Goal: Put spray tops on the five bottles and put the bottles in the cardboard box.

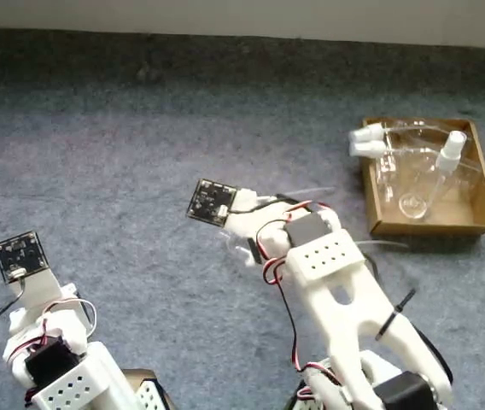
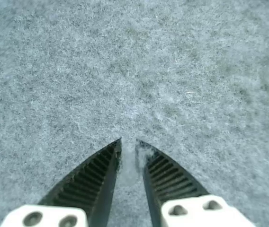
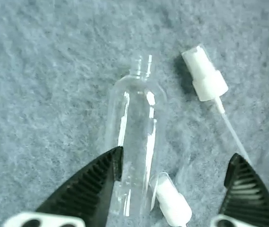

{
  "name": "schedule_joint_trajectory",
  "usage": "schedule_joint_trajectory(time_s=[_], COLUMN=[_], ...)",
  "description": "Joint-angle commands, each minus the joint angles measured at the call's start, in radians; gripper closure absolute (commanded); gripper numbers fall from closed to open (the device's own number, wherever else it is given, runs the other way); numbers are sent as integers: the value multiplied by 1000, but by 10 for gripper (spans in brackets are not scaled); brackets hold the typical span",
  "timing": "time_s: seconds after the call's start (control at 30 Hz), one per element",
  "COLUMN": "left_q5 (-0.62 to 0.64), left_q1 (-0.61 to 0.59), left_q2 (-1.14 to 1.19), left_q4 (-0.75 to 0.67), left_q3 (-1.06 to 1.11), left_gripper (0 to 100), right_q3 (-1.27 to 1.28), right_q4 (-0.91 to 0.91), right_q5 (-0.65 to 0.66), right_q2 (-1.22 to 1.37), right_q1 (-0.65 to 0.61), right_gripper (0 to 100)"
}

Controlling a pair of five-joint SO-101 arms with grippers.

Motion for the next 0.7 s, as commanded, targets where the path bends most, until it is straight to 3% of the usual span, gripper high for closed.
schedule_joint_trajectory(time_s=[0.0, 0.67], left_q5=[-6, -8], left_q1=[24, 24], left_q2=[-7, -7], left_q4=[-11, -15], left_q3=[-5, -4], left_gripper=[989, 989], right_q3=[-36, -111], right_q4=[-30, -38], right_q5=[-55, -32], right_q2=[88, 143], right_q1=[-10, -82], right_gripper=[681, 681])
